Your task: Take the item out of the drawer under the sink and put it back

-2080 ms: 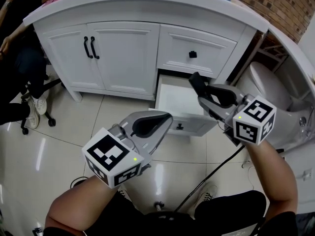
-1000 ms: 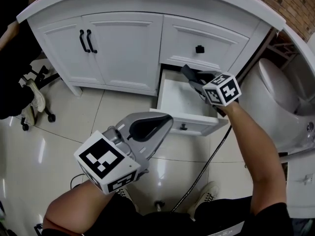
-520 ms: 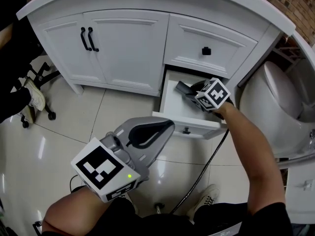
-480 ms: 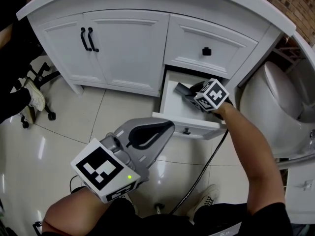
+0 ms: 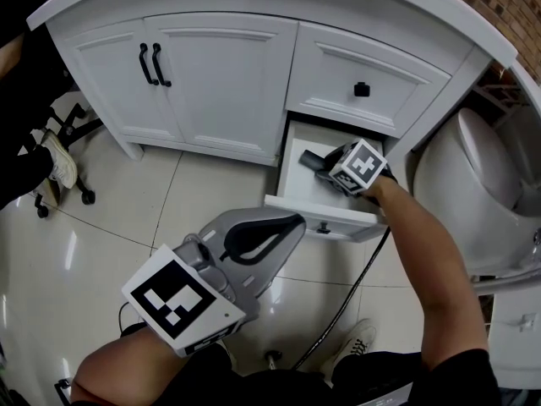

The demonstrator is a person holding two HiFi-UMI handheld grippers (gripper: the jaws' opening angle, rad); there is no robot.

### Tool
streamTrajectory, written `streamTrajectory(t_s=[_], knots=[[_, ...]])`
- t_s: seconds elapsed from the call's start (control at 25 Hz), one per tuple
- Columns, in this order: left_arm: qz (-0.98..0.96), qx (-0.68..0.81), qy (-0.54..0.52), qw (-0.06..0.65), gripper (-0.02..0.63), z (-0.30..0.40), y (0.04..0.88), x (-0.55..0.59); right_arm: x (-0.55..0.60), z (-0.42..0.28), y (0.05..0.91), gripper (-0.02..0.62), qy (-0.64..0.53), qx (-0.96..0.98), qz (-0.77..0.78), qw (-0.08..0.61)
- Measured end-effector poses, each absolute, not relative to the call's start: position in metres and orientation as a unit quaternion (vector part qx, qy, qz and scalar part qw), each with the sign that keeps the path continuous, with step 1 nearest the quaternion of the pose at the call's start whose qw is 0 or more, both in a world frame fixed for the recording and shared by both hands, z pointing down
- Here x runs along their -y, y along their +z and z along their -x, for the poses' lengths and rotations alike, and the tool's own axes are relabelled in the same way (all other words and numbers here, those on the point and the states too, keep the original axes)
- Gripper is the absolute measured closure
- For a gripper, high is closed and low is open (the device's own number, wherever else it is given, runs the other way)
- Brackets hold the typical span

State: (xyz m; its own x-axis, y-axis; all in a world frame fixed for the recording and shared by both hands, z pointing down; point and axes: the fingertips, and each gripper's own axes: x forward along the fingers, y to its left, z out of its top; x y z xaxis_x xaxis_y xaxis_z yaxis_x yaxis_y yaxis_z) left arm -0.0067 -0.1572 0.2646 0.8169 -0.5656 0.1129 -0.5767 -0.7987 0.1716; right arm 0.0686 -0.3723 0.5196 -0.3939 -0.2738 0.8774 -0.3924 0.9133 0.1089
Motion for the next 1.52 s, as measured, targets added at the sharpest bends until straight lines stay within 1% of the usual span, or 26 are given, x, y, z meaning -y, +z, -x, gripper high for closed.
streamTrajectory(t_s=[0.16,0.48,0.72,0.76,0.88,0.96,1.2,1.4,1.52], knots=[[-0.949,0.298,0.027,0.098,0.600,0.005,0.264,0.156,0.369,-0.069,0.525,0.428,0.057,0.825,-0.194,0.527],[-0.949,0.301,0.026,0.095,0.600,0.007,0.261,0.154,0.371,-0.066,0.509,0.426,0.047,0.831,-0.211,0.512],[-0.946,0.308,0.051,0.083,0.600,0.011,0.265,0.152,0.369,-0.072,0.482,0.431,0.024,0.828,-0.248,0.502],[-0.946,0.310,0.053,0.082,0.600,0.011,0.265,0.152,0.368,-0.073,0.474,0.446,0.014,0.829,-0.258,0.496],[-0.948,0.305,0.059,0.073,0.600,0.005,0.266,0.148,0.365,-0.077,0.447,0.546,-0.019,0.831,-0.286,0.476],[-0.949,0.302,0.060,0.066,0.600,0.001,0.265,0.148,0.359,-0.081,0.430,0.583,-0.036,0.831,-0.296,0.469],[-0.949,0.306,0.056,0.053,0.600,0.003,0.260,0.144,0.324,-0.077,0.393,0.588,-0.050,0.850,-0.300,0.431],[-0.946,0.315,0.057,0.058,0.600,0.010,0.263,0.144,0.297,-0.070,0.359,0.588,-0.048,0.873,-0.311,0.372],[-0.946,0.314,0.053,0.055,0.600,0.010,0.262,0.140,0.276,-0.067,0.338,0.588,-0.031,0.893,-0.311,0.325]])
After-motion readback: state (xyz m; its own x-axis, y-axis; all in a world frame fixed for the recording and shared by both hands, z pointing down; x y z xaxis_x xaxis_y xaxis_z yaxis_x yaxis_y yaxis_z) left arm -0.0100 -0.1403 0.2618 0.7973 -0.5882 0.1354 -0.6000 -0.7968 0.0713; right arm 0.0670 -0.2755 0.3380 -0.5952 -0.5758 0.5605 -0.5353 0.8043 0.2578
